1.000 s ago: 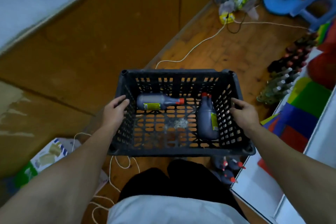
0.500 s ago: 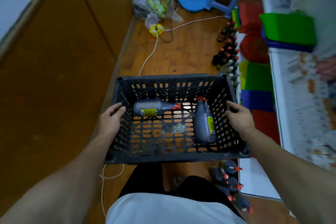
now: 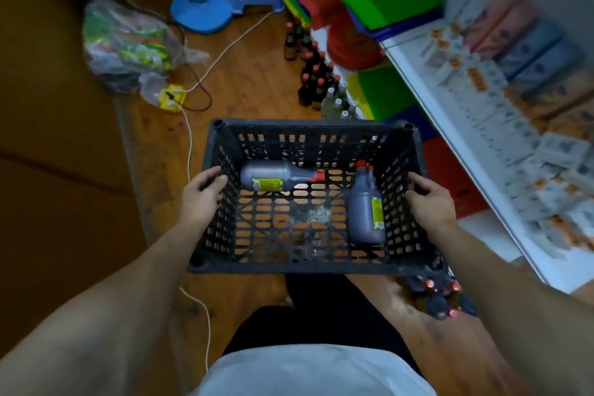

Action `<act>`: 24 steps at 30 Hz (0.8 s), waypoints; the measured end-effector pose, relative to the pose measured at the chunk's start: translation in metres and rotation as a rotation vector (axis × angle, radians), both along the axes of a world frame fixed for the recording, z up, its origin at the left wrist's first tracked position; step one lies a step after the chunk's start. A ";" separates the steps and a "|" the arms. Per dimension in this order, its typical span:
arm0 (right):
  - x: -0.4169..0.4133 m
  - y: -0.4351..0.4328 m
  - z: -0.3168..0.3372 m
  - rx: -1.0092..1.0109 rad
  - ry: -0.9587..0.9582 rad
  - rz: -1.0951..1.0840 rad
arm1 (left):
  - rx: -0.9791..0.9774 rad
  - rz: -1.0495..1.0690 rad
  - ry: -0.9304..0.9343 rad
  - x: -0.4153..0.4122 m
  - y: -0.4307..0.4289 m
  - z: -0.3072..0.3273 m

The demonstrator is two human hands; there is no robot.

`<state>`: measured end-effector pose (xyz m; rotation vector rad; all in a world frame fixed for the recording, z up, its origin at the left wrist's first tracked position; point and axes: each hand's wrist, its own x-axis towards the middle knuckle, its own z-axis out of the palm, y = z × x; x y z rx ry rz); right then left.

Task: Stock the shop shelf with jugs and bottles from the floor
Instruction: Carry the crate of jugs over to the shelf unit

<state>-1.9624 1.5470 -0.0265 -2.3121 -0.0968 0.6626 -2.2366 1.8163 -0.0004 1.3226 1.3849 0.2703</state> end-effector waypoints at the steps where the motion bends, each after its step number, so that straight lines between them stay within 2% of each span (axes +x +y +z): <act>1: 0.006 0.002 -0.004 -0.004 0.013 -0.030 | -0.004 -0.024 0.003 0.014 0.009 -0.003; 13: 0.029 -0.001 -0.024 -0.059 0.125 -0.404 | -0.097 -0.391 0.067 0.157 0.085 -0.038; 24: -0.017 -0.009 -0.064 -0.070 0.136 -0.823 | -0.097 -0.783 0.096 0.263 0.109 -0.096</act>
